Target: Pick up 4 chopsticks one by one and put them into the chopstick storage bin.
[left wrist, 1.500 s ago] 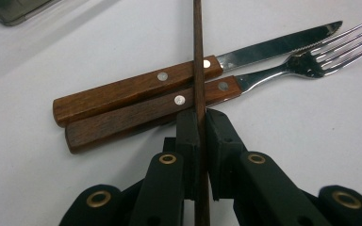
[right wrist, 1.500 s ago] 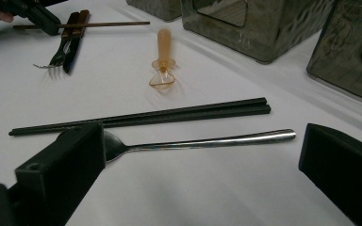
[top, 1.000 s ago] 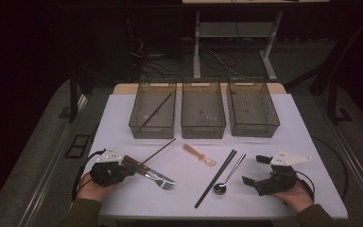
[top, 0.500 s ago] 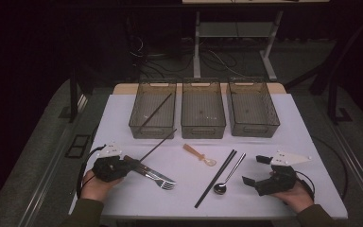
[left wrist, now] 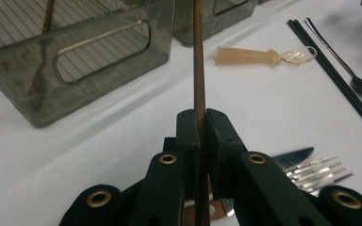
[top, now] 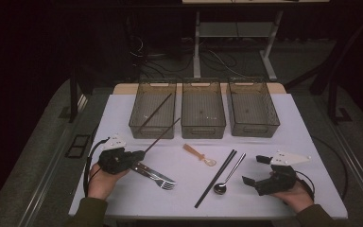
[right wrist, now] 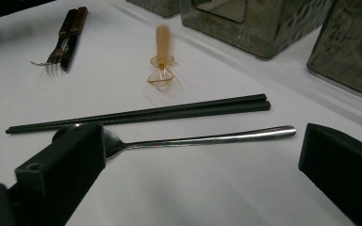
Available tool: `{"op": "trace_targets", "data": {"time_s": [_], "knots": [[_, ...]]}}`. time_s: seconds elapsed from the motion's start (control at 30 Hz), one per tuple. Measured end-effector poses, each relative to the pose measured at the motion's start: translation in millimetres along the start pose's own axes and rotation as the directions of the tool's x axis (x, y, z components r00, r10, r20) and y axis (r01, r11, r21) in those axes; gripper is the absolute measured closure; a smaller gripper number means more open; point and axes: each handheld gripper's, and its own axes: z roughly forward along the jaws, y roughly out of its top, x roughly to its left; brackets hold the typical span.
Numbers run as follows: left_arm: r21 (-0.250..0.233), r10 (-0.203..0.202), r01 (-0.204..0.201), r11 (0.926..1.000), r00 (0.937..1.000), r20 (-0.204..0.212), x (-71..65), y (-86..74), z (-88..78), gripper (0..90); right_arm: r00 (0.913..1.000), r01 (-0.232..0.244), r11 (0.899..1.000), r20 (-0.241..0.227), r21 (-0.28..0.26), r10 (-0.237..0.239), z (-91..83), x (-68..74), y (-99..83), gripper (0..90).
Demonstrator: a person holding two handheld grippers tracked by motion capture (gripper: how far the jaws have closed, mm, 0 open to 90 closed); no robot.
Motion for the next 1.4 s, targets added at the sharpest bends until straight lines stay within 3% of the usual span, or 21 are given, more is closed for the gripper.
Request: {"op": "trace_targets", "data": {"time_s": [0.2,0.6,1.0,1.4], "knots": [[-0.01,-0.005,0.005,0.9999,0.9998,-0.021,5.0,8.4,5.9,84.0,1.0,-0.001,1.0,0.0,0.0,0.001,0.1,-0.2,-0.1,1.2],[-0.075,-0.023,0.02,0.997,0.9991,-0.037,13.9,31.8,14.7,84.0,1.0,-0.002,1.0,0.001,-0.002,0.002,-0.5,-0.4,-0.3,1.2],[-0.091,-0.033,0.028,0.9955,0.9984,-0.047,26.8,61.1,32.4,84.0,0.9999,-0.01,1.0,0.001,-0.003,0.01,-1.4,-0.9,-0.5,1.2],[-0.094,-0.048,0.037,0.9949,0.9918,-0.118,51.3,99.1,48.1,84.1,0.9999,-0.012,1.0,0.001,-0.007,0.012,-1.9,-1.0,-0.7,1.2]]}}
